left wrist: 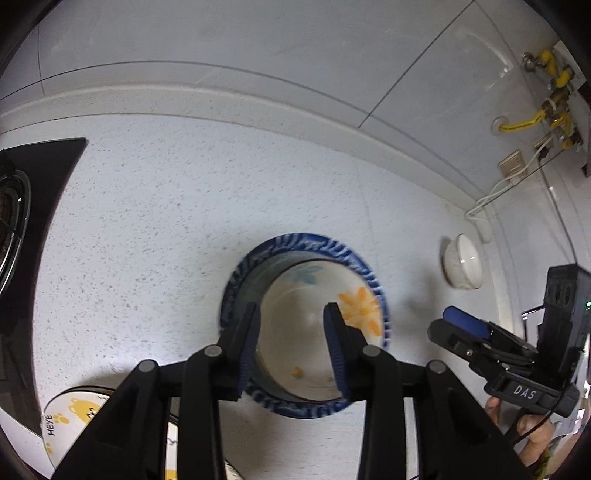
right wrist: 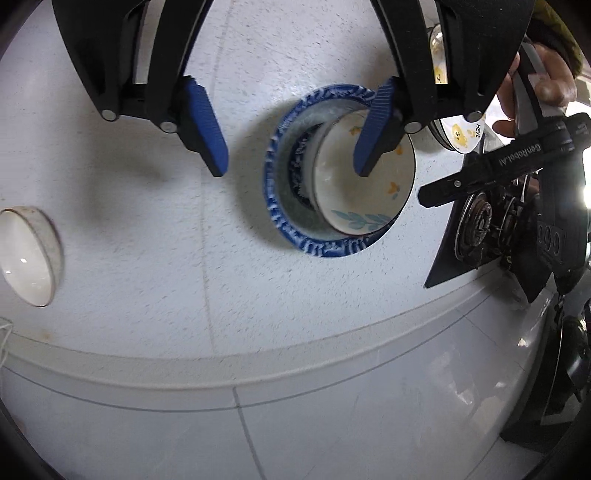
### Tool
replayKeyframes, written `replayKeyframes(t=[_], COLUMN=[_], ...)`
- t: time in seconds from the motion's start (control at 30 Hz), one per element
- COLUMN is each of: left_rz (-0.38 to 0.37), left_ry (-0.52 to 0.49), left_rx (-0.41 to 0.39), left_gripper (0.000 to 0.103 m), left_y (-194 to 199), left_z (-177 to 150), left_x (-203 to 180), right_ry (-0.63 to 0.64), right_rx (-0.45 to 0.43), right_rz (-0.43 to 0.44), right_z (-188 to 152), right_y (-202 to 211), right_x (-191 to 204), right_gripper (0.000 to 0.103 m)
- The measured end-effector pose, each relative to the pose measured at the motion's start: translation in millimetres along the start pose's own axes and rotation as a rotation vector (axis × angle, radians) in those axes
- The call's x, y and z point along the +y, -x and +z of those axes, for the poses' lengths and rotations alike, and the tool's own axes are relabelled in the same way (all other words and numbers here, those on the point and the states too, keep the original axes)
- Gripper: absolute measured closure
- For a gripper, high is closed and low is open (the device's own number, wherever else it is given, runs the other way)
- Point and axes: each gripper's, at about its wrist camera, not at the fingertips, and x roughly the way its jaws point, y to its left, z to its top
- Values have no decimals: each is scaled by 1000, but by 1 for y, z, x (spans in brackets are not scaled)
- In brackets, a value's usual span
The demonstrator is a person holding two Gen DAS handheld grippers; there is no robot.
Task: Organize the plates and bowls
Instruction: 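Open both grippers to release the yellow-flower bowl, then move both grippers toward the plain white gold-rimmed bowl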
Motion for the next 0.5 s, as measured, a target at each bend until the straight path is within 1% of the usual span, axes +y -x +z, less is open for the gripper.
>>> replayKeyframes(t=[0.03,0.07,0.1,0.13,0.17,0.2,0.23,0.3,0.43,0.5], left_rz=[-20,-41,-62,-99,-126,-142,-148,-166,-174,-172], left_ry=[-9,-20,-27,-35,-41,-54,-66,-94,-147,-155], left_rx=[-2,5,17,37,54,71,82,110,140,149], left_gripper=[67,63,47,29,24,22,22,22,22,22], left_y=[3,4,2,0,-3,-8,-13,-26,-53,-71], left_z=[1,1,1,1,1,0,0,0,3,3], left_x=[-7,-17,-26,-36,-45,-57,-67,-92,-140,-161], right_ry=[-7,-12,-25,-39,-52,-74,-89,-124,-182,-212], right_rx=[-5,-7,-16,-24,-30,-38,-47,-72,-120,-132], right_rz=[-3,-9,-27,-41,-49,-65,-80,-115,-193,-218], right_z=[0,-1,-2,-2,-2,-3,-2,-2,2,6], right_y=[6,10,18,25,30,37,41,55,76,83], right_x=[-8,-14,-27,-39,-46,-62,-69,-94,-138,-159], right_gripper=[27,25,25,24,23,20,16,16,16,16])
